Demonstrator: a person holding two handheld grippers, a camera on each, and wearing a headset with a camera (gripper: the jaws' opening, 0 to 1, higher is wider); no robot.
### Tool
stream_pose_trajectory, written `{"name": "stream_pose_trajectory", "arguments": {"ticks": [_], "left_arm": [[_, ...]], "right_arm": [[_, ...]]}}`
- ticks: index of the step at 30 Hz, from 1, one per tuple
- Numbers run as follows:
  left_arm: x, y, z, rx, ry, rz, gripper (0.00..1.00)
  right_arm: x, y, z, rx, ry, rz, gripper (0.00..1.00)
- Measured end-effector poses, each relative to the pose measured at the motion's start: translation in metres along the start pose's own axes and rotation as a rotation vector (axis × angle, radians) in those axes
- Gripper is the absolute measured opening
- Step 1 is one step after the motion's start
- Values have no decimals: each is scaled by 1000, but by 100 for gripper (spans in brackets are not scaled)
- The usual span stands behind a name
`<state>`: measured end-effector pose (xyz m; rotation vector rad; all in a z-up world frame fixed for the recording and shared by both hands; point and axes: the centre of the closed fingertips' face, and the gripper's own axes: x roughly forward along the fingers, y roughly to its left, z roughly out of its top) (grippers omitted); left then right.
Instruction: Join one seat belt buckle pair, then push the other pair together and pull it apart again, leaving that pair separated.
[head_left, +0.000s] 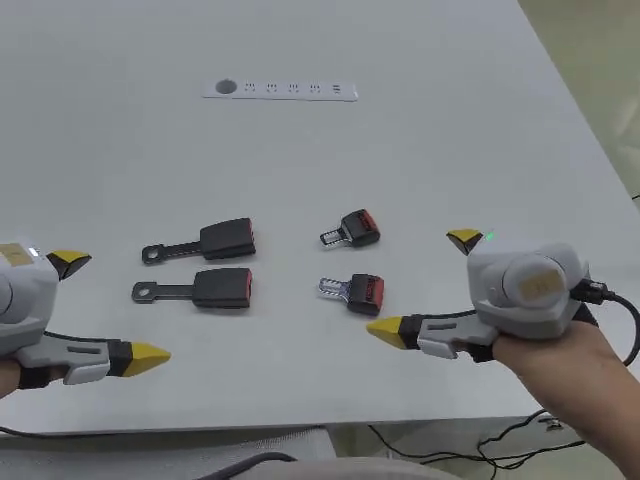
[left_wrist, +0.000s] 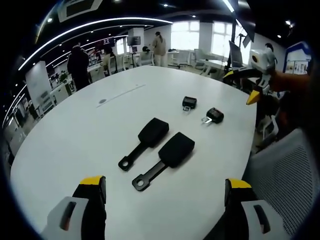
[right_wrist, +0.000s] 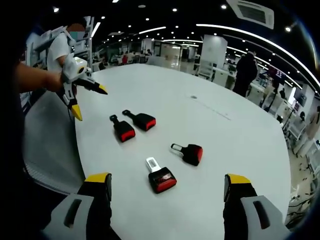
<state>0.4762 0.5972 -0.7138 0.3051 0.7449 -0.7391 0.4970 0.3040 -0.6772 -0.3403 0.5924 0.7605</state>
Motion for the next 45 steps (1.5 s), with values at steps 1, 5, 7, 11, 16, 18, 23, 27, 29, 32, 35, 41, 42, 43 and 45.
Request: {"name": "stream_pose_trajectory", "arguments": {"ticks": [1,5,7,11,16,18,23,27,29,32,35,41,42,43,45], "left_arm": [[0,-2,1,0,0,0,100],[1,-2,1,8,0,7,100],[1,1,0,7,7,17,100],[-2,1,4,6,0,20,100],[-1,-3,8,-1,-17,10,100],[0,-4,7,1,-18,4,100],[-1,0,6,17,-21,38,100],[-1,2,4,10,-19,35,100],[-2,1,3,18,-17,35,100],[-4,2,1,15,-14,34,100],[-6,3,-2,26,1,33,100],[-8,6,-2,34,8,26,100],[-8,5,-3,36,11,22,100],[-7,3,-6,45,29,10,99],[-7,0,-12,79,65,-6,96]], "right_arm": [[0,-2,1,16,-5,-2,97],[2,-2,0,35,0,-2,98],[2,-2,0,37,1,-2,98],[1,0,2,35,4,-2,97],[3,5,1,3,21,6,97],[3,6,1,1,24,13,96],[6,7,-2,-6,29,26,94],[7,8,-4,-56,48,24,91],[8,7,-7,-66,55,21,90],[7,8,-5,-46,47,21,90],[7,6,-5,-41,45,17,90],[7,4,-6,-48,42,15,99],[6,4,-8,-50,48,19,99],[6,4,-8,-50,51,20,98],[6,3,-10,-45,63,25,94]]}}
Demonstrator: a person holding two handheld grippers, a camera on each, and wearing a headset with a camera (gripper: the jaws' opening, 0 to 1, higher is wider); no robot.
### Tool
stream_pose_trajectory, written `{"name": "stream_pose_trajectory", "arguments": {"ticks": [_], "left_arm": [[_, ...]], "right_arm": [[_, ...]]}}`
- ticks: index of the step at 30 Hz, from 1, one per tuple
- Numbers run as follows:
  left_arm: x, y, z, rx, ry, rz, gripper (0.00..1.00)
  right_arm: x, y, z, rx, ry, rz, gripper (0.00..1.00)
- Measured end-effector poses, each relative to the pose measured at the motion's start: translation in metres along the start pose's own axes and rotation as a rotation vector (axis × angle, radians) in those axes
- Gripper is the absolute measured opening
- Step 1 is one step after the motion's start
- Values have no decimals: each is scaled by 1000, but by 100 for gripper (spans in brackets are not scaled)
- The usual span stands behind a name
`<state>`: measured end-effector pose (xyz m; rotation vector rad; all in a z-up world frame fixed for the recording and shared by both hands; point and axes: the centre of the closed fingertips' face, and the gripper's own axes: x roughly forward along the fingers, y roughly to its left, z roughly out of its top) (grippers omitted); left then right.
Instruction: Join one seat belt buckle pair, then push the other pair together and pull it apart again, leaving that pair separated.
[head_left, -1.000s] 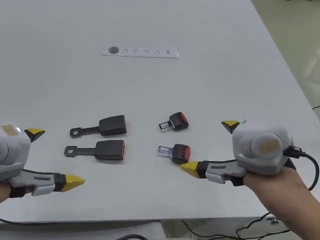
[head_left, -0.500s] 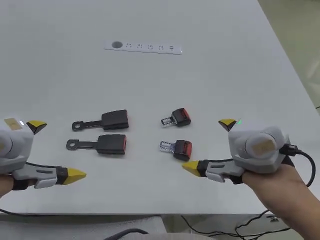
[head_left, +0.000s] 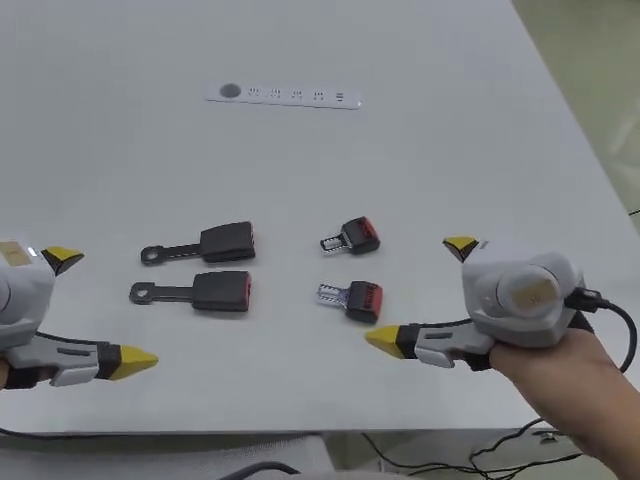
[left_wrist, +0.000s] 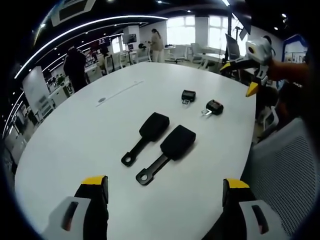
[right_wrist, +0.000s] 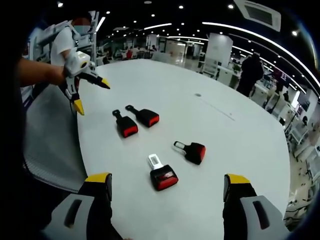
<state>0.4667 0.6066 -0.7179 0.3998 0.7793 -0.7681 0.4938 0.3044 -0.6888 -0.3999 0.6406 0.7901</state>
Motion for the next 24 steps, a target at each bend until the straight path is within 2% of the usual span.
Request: {"name": "stream_pose_trajectory", "arguments": {"ticks": [4,7,9,10,13,15,18,21,23,24], "left_arm": [[2,-2,3,0,7,-14,90],[7,-9,4,5,21,-60,83],[10,-13,11,34,-1,-87,78],[12,-15,13,33,-2,-95,75],[19,-19,17,79,3,-115,69],[23,-19,16,96,7,-122,67],[30,-23,21,135,16,-130,65],[40,-24,18,171,30,-147,65],[45,-28,21,192,42,-154,64],[47,-25,20,201,45,-162,63]], "right_arm": [[0,0,-3,-12,12,21,85],[2,2,-7,-50,32,41,77],[4,3,-4,-55,26,55,72],[5,6,-2,-48,21,78,69],[9,7,-1,-64,19,85,67],[14,8,-1,-86,21,95,66],[22,10,-2,-113,30,114,65],[26,14,-3,-140,43,132,64],[28,14,-5,-158,55,137,63],[29,14,-6,-171,61,139,63]]}}
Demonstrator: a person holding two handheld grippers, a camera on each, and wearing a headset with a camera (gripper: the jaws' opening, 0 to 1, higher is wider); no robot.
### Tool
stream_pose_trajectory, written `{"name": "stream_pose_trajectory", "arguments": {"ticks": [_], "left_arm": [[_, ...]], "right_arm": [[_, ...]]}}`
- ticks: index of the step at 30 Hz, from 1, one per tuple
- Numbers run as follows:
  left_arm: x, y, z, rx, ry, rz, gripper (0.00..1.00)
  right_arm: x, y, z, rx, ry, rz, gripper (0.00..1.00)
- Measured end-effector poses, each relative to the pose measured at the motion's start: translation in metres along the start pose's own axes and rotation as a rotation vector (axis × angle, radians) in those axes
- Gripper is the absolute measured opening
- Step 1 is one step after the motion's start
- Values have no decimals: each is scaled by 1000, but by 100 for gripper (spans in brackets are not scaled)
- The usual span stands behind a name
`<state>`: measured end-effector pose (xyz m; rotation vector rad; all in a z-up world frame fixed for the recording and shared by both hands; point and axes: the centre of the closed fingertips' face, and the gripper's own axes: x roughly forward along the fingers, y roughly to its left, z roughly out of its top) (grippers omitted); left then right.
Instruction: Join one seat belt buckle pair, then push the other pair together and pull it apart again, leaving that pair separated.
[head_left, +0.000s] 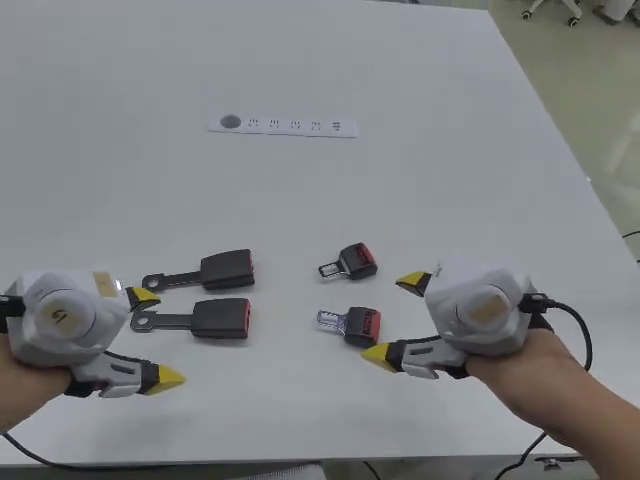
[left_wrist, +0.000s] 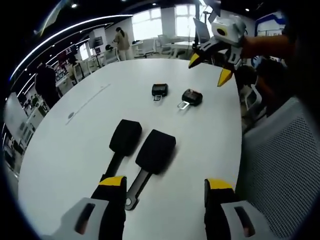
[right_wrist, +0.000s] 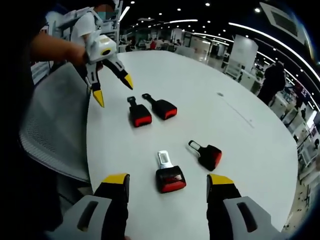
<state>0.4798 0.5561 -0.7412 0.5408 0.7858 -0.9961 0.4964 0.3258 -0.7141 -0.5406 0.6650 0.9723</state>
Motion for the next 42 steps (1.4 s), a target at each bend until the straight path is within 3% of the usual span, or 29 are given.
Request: {"name": "stream_pose_trajectory", "arguments": {"ticks": [8,11,14,19,22,28,32,34,42], "left_arm": [[16,6,10,42,31,-27,60],[22,9,9,78,74,-47,54],[26,16,9,92,85,-51,53],[34,22,9,135,100,-61,50],[40,22,8,170,128,-74,48],[45,21,17,214,128,-97,44],[51,20,11,252,154,-122,44],[54,20,11,255,157,-131,43],[65,17,5,313,207,-167,40]], "right_arm": [[17,0,-11,-19,48,43,55],[20,1,-18,-32,79,55,53],[24,0,-22,-75,99,66,52],[29,0,-27,-80,119,82,49],[31,0,-26,-86,132,87,49],[41,-4,-26,-105,148,99,47],[48,-1,-31,-39,160,145,41],[52,-4,-33,-56,167,144,41],[59,9,-40,-145,220,206,36]]}}
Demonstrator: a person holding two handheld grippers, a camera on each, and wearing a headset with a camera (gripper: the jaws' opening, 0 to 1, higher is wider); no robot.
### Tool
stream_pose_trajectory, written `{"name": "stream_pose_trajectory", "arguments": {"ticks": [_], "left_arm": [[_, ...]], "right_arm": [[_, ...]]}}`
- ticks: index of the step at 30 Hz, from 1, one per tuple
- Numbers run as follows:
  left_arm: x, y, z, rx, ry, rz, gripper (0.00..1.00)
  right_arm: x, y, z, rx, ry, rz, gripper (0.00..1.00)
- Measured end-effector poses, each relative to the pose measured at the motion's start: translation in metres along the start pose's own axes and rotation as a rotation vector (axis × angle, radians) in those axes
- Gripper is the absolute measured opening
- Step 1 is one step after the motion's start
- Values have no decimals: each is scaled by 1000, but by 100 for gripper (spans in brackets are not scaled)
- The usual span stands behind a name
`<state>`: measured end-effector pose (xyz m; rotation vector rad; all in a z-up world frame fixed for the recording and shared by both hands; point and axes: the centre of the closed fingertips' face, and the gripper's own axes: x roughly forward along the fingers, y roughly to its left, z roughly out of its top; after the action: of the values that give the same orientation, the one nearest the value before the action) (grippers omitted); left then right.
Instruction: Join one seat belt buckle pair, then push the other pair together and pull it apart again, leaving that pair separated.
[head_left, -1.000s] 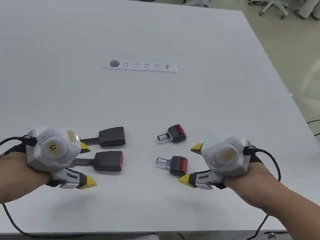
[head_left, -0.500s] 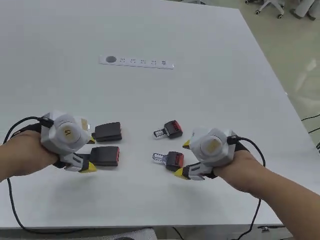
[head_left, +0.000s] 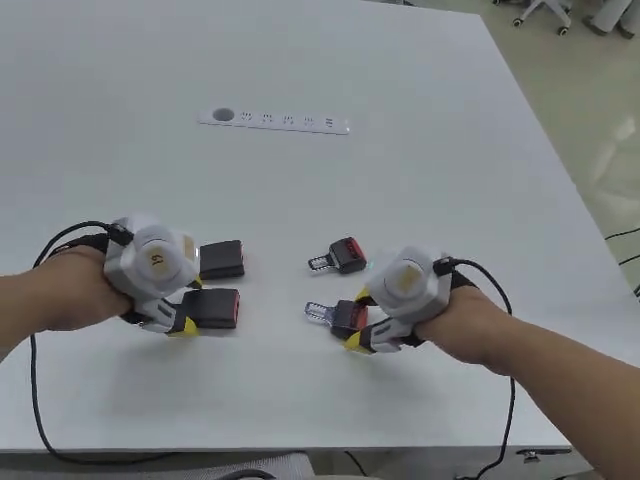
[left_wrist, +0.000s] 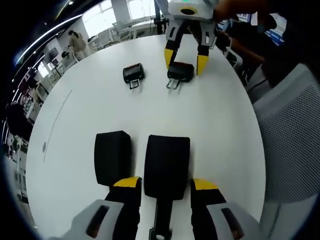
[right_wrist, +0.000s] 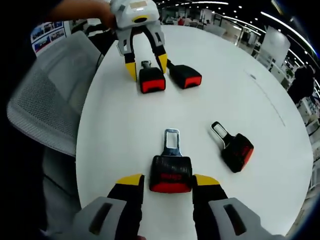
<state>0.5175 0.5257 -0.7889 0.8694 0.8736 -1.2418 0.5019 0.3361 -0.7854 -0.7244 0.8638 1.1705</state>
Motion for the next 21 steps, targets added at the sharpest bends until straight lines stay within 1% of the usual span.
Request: {"name": "stream_pose_trajectory", "arguments": {"ticks": [1,2,3,4,7,8,9,10,11,13,14,16,18,20,21], "left_arm": [[0,0,5,-3,-26,-11,38],[-1,2,4,5,-10,-5,37],[-1,1,6,9,-15,-10,37],[-1,1,7,17,-9,-18,36],[0,1,6,32,-2,-31,35],[1,1,4,34,0,-34,34],[1,1,4,49,5,-37,34],[1,0,5,46,8,-38,34],[1,1,5,42,15,-40,34],[1,1,5,35,33,-42,33],[2,0,5,50,47,-45,33],[2,-2,5,89,64,-52,33],[3,-4,7,103,80,-52,33],[4,-3,6,111,94,-50,33],[4,-3,6,115,104,-48,33]], "right_arm": [[2,-1,-3,-7,15,7,35],[3,2,-6,-26,42,28,34],[4,2,-4,-30,47,29,34],[4,0,1,-20,31,33,34],[5,-1,0,-37,55,54,34],[5,-2,0,-36,57,60,34],[5,-1,0,-52,57,73,34],[5,-2,0,-66,55,83,34],[6,-2,-2,-88,57,92,33],[7,-3,0,-107,67,105,33],[7,-2,0,-128,74,111,33],[7,-2,0,-133,83,116,33],[8,-1,2,-144,98,117,33],[9,-1,2,-153,109,120,33],[9,2,1,-160,111,120,33]]}}
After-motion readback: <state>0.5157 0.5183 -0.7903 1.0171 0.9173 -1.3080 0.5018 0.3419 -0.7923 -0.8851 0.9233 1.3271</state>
